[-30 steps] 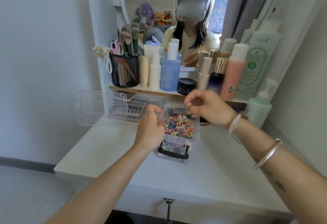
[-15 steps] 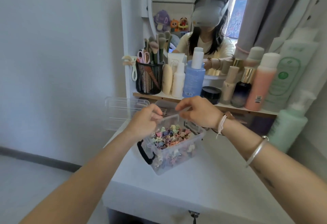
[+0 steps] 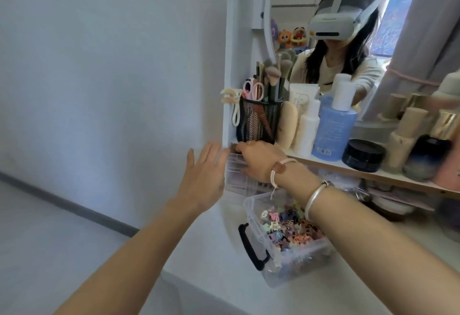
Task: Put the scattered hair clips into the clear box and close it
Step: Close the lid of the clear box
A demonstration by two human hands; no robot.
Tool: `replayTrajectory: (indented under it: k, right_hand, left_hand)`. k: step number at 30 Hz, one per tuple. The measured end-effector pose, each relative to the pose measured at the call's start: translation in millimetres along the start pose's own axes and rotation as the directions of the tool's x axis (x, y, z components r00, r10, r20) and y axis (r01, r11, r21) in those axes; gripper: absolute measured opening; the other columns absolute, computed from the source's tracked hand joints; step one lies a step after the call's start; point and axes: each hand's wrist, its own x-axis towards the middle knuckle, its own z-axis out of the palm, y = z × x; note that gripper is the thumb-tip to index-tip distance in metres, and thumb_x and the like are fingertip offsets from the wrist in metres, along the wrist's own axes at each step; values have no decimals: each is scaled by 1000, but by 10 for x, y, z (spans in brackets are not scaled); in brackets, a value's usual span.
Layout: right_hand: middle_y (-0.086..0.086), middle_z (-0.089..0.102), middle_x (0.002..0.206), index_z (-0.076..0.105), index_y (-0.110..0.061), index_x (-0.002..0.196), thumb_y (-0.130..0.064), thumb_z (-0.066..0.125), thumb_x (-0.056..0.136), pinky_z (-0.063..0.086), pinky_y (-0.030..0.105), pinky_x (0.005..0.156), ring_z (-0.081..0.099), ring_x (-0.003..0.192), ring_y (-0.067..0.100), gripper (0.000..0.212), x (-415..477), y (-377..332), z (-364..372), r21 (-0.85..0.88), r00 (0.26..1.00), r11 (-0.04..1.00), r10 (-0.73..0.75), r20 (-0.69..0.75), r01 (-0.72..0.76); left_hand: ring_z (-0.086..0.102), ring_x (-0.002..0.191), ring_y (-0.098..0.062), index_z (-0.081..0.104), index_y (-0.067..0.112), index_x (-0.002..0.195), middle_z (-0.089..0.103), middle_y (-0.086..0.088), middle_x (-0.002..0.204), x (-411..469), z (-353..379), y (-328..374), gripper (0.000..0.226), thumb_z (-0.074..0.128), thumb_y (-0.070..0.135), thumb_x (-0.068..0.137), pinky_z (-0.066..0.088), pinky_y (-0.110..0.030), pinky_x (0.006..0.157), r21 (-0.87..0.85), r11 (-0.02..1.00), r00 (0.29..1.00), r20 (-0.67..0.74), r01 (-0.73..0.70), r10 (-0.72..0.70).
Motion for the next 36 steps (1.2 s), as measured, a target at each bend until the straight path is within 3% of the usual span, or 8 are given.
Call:
replayTrajectory:
  k: [5, 11, 19, 22, 27, 30, 33, 36]
  right_hand:
    - [13, 57, 116, 48, -8, 116, -9, 50, 87, 40, 34, 69, 56, 104, 30, 29, 37, -57, 27, -70, 1000, 997, -26, -14, 25]
    - [9, 50, 112, 53, -11, 111, -3, 43, 90, 48, 37, 72, 56, 100, 29, 25, -257, -5, -130, -28, 973, 996, -92, -212, 88]
    - [7, 63, 70, 61, -9, 75, 6, 77, 56, 40, 27, 32, 62, 63, 27, 29, -1003, 180, -258, -98, 831, 988, -152, -535, 118]
    - [4, 63, 64, 62, -10, 71, 0, 77, 58, 40, 28, 31, 61, 60, 25, 22, -1290, 310, -245, -108, 800, 992, -114, -589, 61]
    - [5, 66, 70, 63, -10, 71, 4, 78, 54, 48, 29, 38, 65, 65, 26, 26, -1666, 573, -95, -52, 838, 998, -54, -544, 30]
    - [4, 72, 77, 69, -13, 79, 3, 82, 52, 53, 25, 47, 69, 69, 24, 34, -1823, 696, 7, -3, 892, 998, -59, -448, 64]
    - [6, 69, 112, 69, -16, 104, -4, 72, 72, 55, 32, 82, 67, 101, 24, 35, -1875, 775, 66, 102, 946, 992, -31, -322, 67]
    - [-3, 50, 138, 53, -22, 127, -11, 50, 88, 37, 27, 106, 46, 129, 14, 40, -1909, 791, 103, 146, 983, 989, 32, -180, -5]
  left_hand:
    - [2, 146, -21, 8, 16, 146, 9, -5, 157, -23, 127, -104, 67, 47, 19, 92, 4, -52, 115, 61, 998, 1000, 25, 11, -13]
    - [64, 107, -27, 61, 10, 111, 69, -8, 109, -96, -3, -79, 64, 84, 13, 52, 42, -65, 86, 123, 991, 960, -269, -49, 81]
    - [69, 85, -16, 64, 17, 94, 70, 5, 84, -454, -415, 286, 32, 41, 36, 82, 37, -62, 95, 0, 970, 866, -450, -244, 217]
    - [69, 73, -14, 64, 18, 94, 70, 7, 78, -592, -475, 547, 21, 48, 27, 83, 35, -54, 98, -93, 956, 863, -463, -277, 205]
    - [69, 67, -17, 68, 16, 93, 72, 4, 73, -797, -447, 968, 38, 77, 8, 57, 47, -48, 94, -139, 942, 899, -369, -306, 238]
    - [69, 70, -14, 67, 20, 87, 72, 8, 77, -886, -416, 1111, 20, 57, 24, 71, 50, -28, 85, -171, 930, 907, -336, -325, 255]
    - [68, 70, -13, 70, 21, 86, 72, 7, 79, -947, -374, 1174, 30, 43, 32, 75, 39, -23, 74, -195, 927, 928, -263, -319, 264]
    - [70, 77, -12, 72, 21, 90, 74, 5, 89, -978, -291, 1206, 34, 74, 34, 59, 46, -21, 76, -122, 944, 938, -208, -307, 278]
